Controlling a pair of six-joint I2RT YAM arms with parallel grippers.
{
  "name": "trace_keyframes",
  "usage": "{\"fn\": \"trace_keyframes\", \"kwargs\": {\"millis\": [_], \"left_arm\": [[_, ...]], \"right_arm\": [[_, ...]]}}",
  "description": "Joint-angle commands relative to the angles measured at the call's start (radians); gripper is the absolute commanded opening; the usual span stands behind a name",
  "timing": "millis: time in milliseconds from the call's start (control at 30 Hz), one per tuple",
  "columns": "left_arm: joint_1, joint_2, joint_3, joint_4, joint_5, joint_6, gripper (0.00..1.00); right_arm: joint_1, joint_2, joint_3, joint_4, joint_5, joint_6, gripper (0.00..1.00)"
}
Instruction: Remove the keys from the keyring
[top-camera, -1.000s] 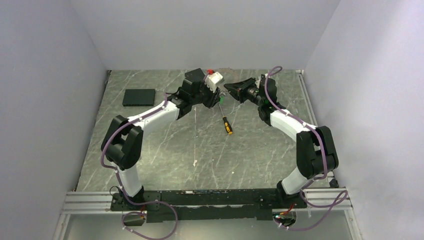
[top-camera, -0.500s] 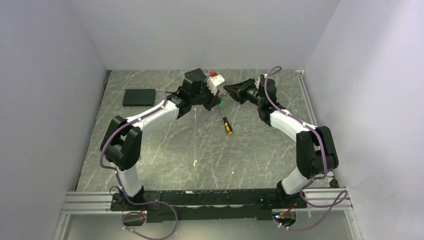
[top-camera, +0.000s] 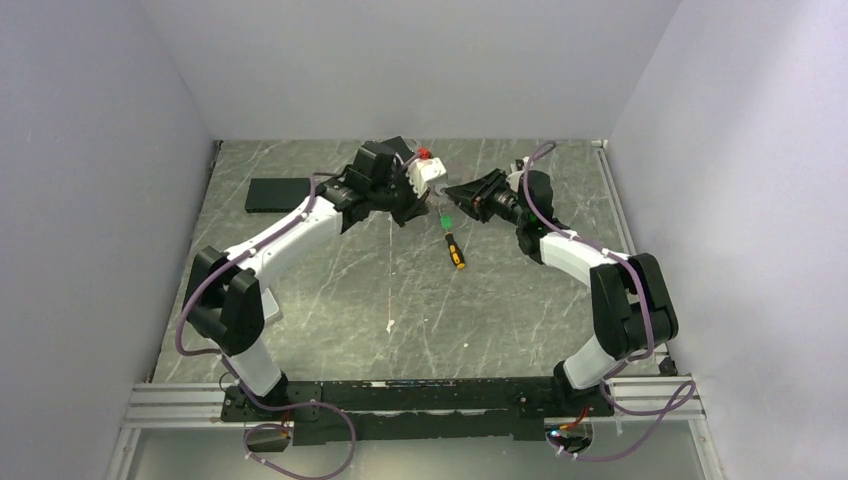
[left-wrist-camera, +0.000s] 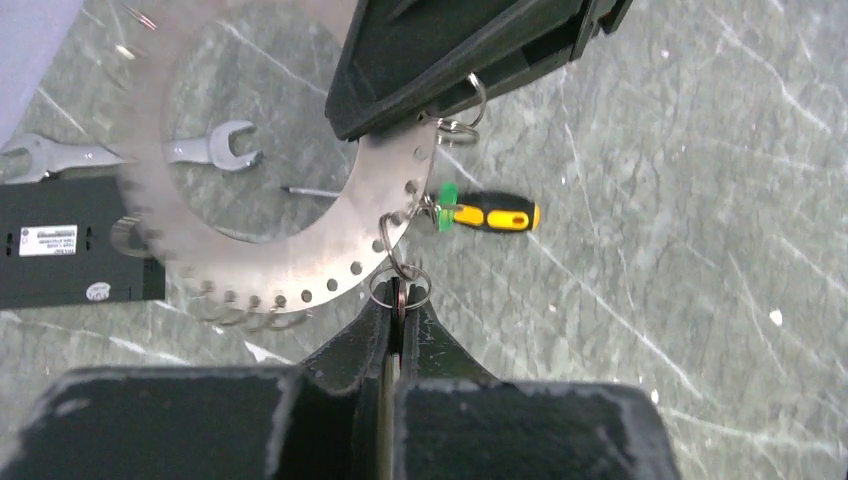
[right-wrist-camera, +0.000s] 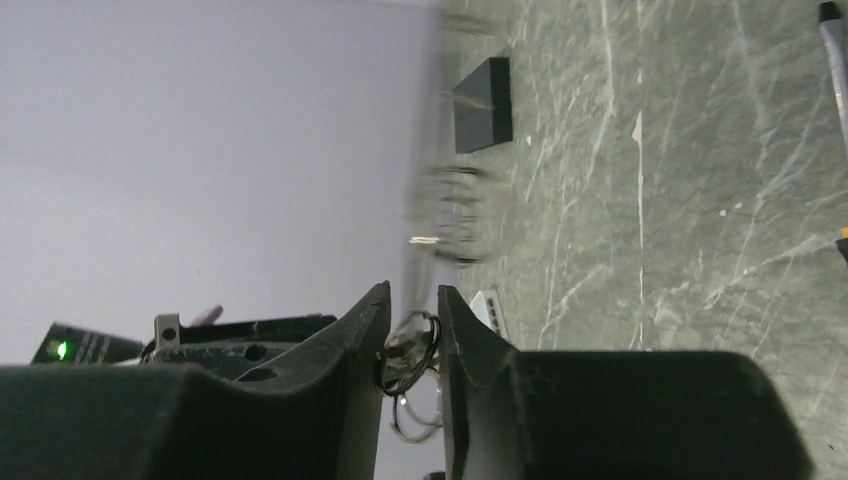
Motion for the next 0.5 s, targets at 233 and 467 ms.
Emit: {"fn": "trace_keyframes", "kwargs": {"millis": [233,467], "left_arm": [[0.033,-0.103,0.076,-0.279,0.032,0.24,0.0],[0.062,-0.139,0.099,-0.412,0.083,0.351,0.0]], "right_arm": [[0.015,-0.022,-0.075,0.231,-0.124,-0.081,0.34],[0.037,-0.012,-0.079,0.298,-0.198,-0.151,0.35]]}}
